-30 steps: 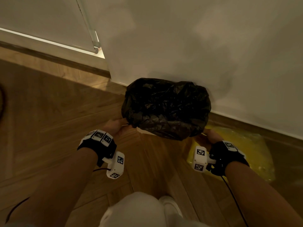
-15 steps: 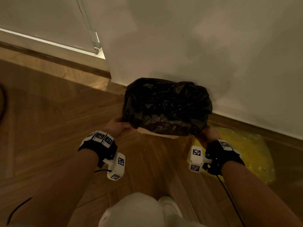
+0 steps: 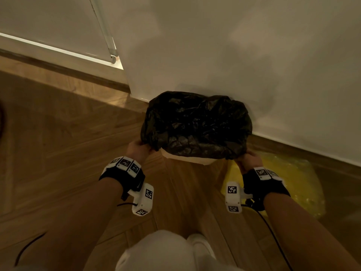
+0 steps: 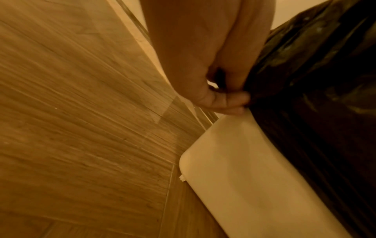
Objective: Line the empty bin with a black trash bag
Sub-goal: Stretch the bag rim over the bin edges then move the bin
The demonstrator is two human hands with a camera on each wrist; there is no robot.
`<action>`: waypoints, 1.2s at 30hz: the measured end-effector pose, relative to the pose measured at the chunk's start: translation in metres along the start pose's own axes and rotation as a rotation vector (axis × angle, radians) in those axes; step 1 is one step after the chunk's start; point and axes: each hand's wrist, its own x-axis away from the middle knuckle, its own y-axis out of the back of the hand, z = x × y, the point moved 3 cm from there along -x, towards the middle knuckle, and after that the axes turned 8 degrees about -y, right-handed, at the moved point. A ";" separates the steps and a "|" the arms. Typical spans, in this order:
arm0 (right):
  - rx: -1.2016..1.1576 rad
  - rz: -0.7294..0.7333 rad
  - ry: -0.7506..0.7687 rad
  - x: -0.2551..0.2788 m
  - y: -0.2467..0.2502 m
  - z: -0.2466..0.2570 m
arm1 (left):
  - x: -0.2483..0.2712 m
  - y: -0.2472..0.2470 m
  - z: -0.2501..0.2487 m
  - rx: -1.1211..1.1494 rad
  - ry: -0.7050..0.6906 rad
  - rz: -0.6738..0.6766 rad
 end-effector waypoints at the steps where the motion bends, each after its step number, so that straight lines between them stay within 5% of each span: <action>1: 0.005 -0.007 0.005 0.003 -0.001 0.003 | 0.001 0.001 -0.002 -0.035 0.019 -0.011; 4: -0.049 -0.001 -0.012 0.010 -0.004 0.008 | 0.008 0.005 -0.015 -0.251 0.008 0.008; 8: -0.105 0.006 0.005 0.016 -0.004 0.011 | -0.001 0.006 -0.004 0.108 0.033 -0.007; 14: -0.109 -0.075 0.038 0.015 -0.002 0.013 | -0.002 0.010 -0.009 0.115 -0.075 -0.098; 25: -0.123 0.038 0.032 0.027 -0.008 0.035 | 0.014 0.005 -0.033 0.388 -0.026 0.096; 30: 0.292 0.011 0.101 0.028 -0.023 0.039 | 0.016 -0.005 -0.050 0.016 -0.140 0.162; 36: 0.405 -0.008 0.077 0.032 -0.033 0.044 | 0.023 -0.014 -0.061 -0.208 -0.136 0.186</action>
